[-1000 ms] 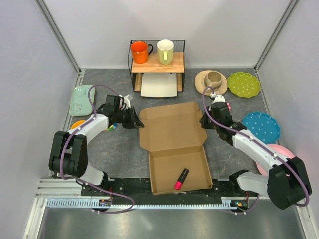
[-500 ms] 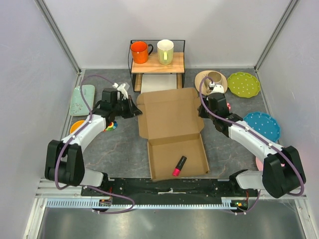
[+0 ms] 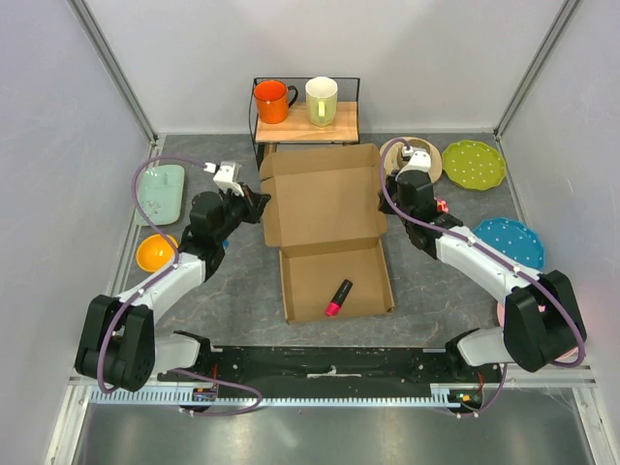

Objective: Fold the paper box

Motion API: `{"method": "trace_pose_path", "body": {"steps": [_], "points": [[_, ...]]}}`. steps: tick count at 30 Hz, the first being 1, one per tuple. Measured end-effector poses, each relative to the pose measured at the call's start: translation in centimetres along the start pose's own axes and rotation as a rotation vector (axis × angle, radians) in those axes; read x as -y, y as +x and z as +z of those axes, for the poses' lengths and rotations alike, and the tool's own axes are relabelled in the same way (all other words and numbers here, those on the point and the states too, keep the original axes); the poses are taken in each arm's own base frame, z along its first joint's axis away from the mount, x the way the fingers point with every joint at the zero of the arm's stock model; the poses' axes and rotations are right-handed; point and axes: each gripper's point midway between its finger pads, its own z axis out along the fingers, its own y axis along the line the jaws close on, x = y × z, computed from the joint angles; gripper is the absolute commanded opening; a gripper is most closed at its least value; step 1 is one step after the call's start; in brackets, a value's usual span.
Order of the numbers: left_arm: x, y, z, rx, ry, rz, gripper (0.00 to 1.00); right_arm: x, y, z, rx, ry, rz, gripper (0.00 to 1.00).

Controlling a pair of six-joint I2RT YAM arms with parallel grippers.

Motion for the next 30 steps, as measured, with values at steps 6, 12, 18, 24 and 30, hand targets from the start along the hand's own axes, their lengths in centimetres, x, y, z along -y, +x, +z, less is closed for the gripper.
{"method": "trace_pose_path", "body": {"steps": [6,12,18,24,30], "points": [[-0.3,1.1,-0.5,0.083,0.009,0.095,0.02,0.4,2.0,-0.6,-0.083,0.003,-0.027,0.47],[0.1,-0.4,-0.4,0.177,0.025,0.205,0.02,0.6,2.0,-1.9,-0.176,0.027,-0.079,0.62],[0.2,-0.7,-0.1,0.196,0.024,0.279,0.02,-0.5,-1.3,-2.7,-0.165,0.022,-0.116,0.62],[0.2,-0.7,-0.1,0.199,0.014,0.289,0.02,-0.1,0.6,-2.3,-0.255,0.03,-0.15,0.6],[-0.2,-0.4,-0.2,0.2,-0.006,0.289,0.02,0.2,3.4,-2.0,-0.352,0.021,-0.169,0.41]]}}
